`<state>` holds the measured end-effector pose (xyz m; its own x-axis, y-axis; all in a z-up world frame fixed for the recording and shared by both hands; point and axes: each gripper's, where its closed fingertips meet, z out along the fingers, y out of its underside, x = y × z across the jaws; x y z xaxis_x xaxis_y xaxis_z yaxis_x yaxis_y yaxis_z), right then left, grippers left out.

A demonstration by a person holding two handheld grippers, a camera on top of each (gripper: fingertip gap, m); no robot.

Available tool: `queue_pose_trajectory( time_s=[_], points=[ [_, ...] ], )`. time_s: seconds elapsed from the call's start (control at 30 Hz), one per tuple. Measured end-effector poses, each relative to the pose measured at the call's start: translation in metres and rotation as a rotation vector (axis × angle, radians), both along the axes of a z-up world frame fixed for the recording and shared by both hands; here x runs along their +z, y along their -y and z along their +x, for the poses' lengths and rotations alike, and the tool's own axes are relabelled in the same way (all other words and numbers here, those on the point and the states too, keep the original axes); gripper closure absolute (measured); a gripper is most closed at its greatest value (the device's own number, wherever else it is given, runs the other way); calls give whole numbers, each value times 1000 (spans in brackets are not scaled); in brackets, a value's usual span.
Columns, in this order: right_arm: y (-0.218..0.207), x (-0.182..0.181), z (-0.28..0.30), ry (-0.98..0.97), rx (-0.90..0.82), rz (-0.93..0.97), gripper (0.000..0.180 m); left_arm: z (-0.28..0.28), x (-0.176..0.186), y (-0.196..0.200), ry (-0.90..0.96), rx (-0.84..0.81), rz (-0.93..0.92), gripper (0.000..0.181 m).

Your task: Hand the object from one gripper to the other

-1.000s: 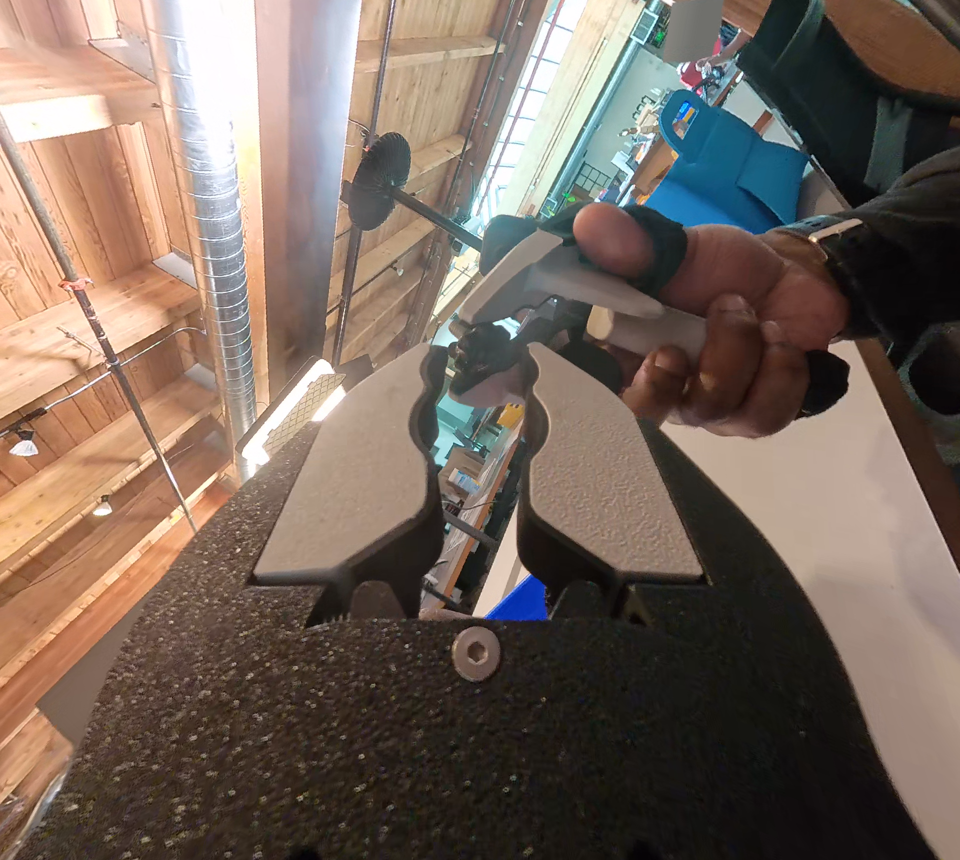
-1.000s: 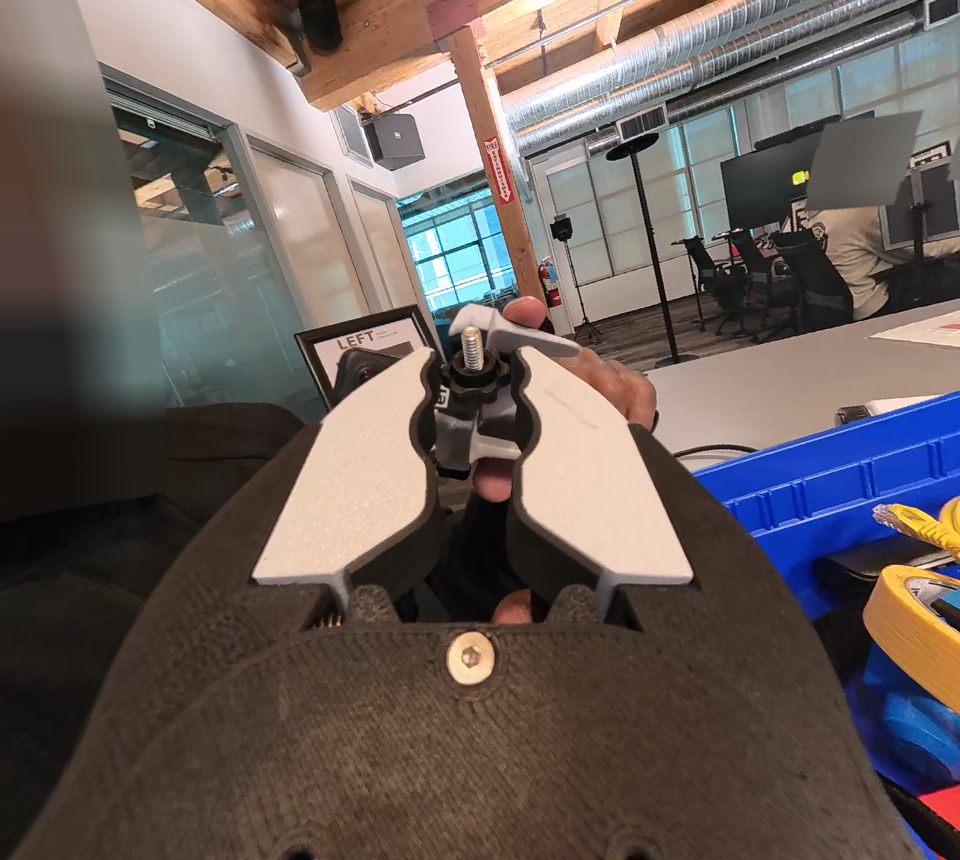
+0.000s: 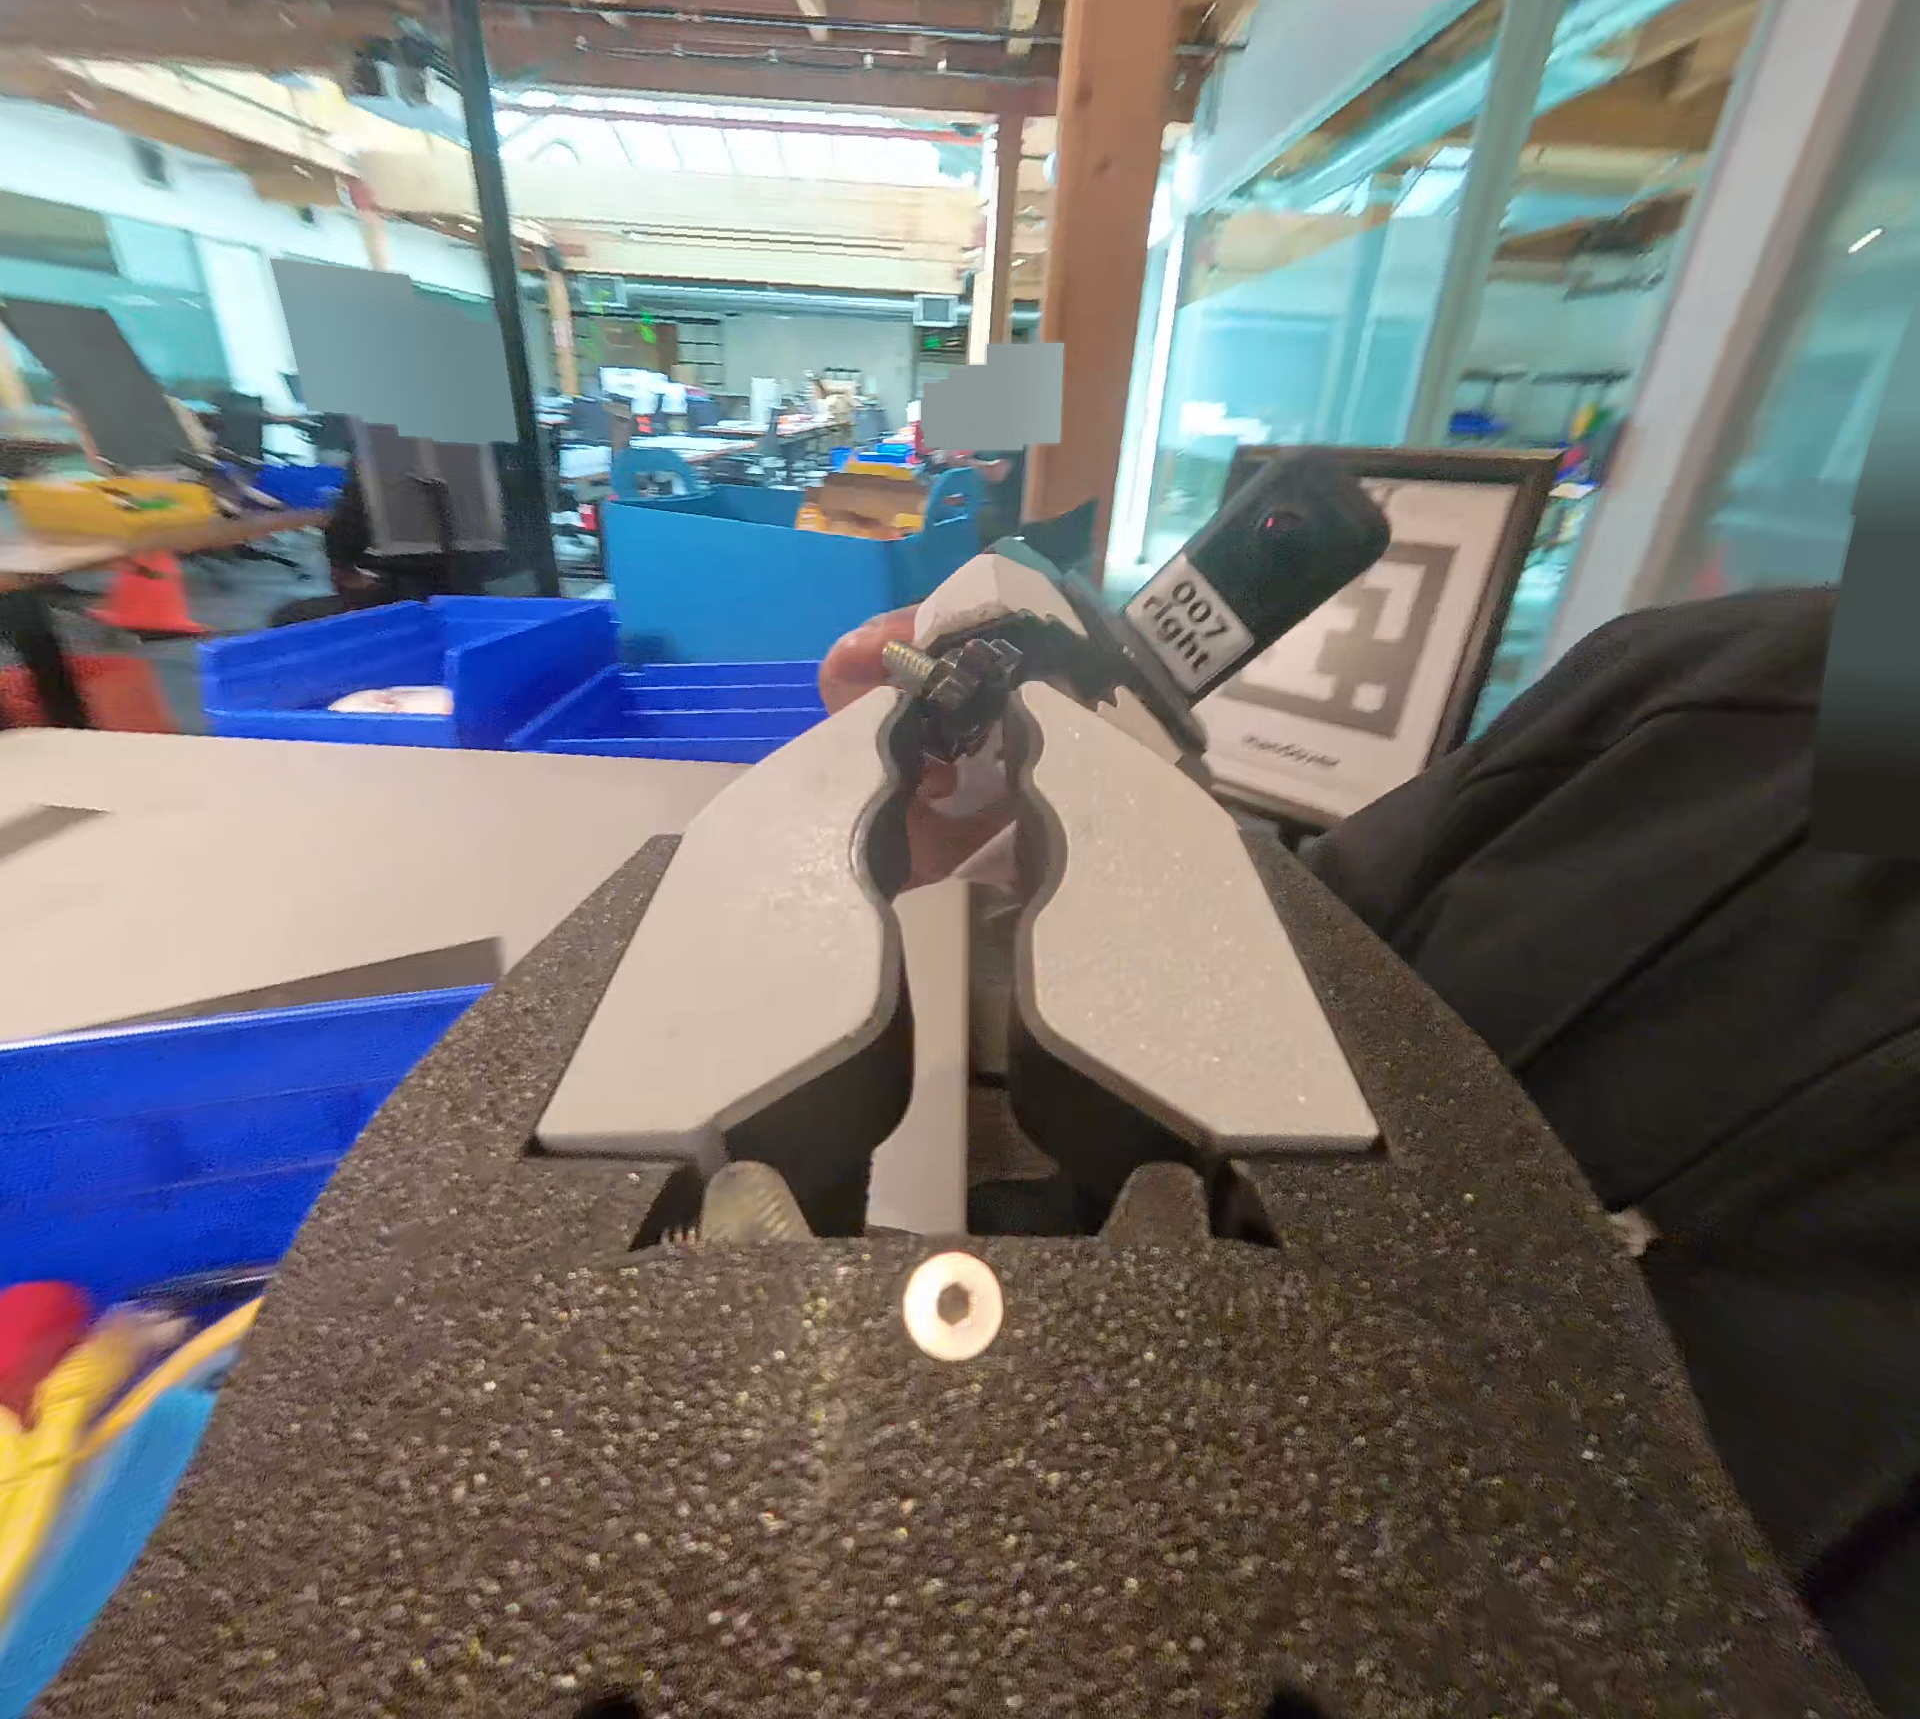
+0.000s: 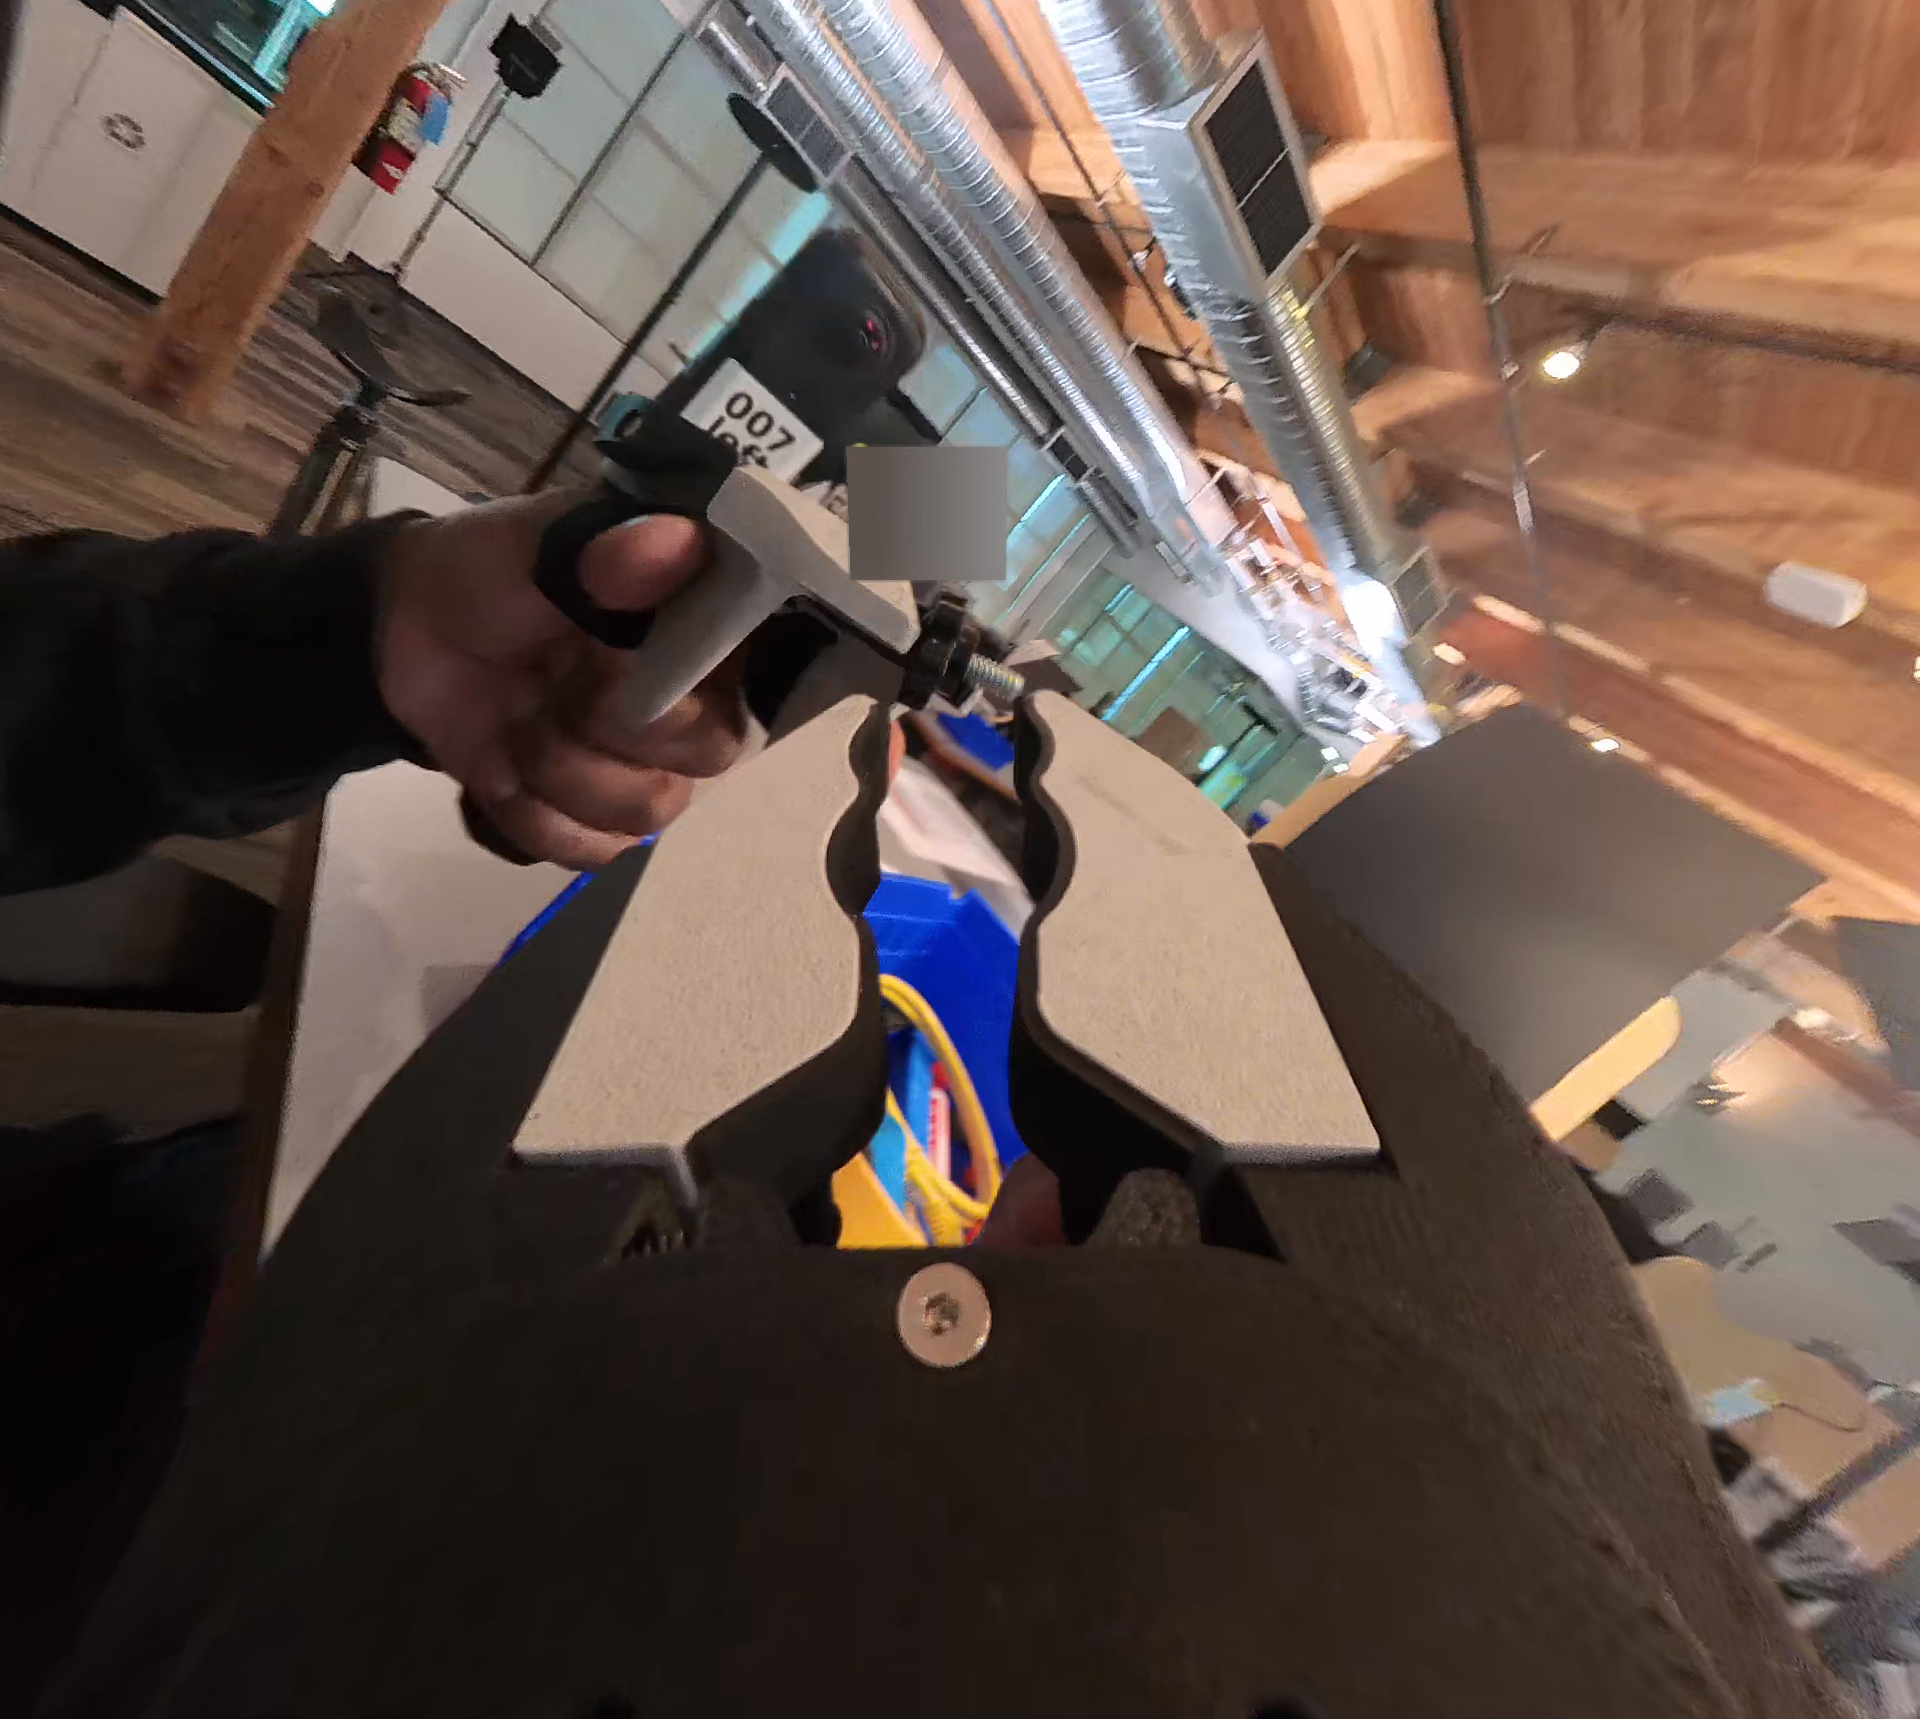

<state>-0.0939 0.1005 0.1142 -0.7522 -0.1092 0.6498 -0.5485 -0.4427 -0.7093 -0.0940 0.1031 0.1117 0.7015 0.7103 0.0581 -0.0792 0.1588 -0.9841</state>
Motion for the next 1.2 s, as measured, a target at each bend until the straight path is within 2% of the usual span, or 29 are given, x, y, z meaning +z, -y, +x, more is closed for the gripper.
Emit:
queue_pose_trajectory(
  time_s=[0.13,0.37,0.57,0.67,0.73,0.83,1.03,1.2],
  points=[
    [3,2,0,-63,-85,-60,151,0,1,-5,48,-96,111,165],
    [8,-2,1,-151,-161,-114,149,-4,-5,-13,132,-178,186,165],
    [9,-5,-2,-242,-231,-151,160,-8,-10,-15,187,-193,217,165],
    [10,-4,-4,-216,-233,-145,160,-9,-9,-14,174,-172,213,165],
    [11,-1,-6,-146,-204,-131,160,-10,-6,-12,135,-135,189,164],
    [11,2,-10,51,-89,-43,160,-6,6,0,-15,-30,132,152],
    [12,5,-7,580,308,267,160,4,13,24,-375,276,-237,141],
    [15,-3,2,671,418,400,160,1,1,23,-483,416,-523,138]
  ],
)
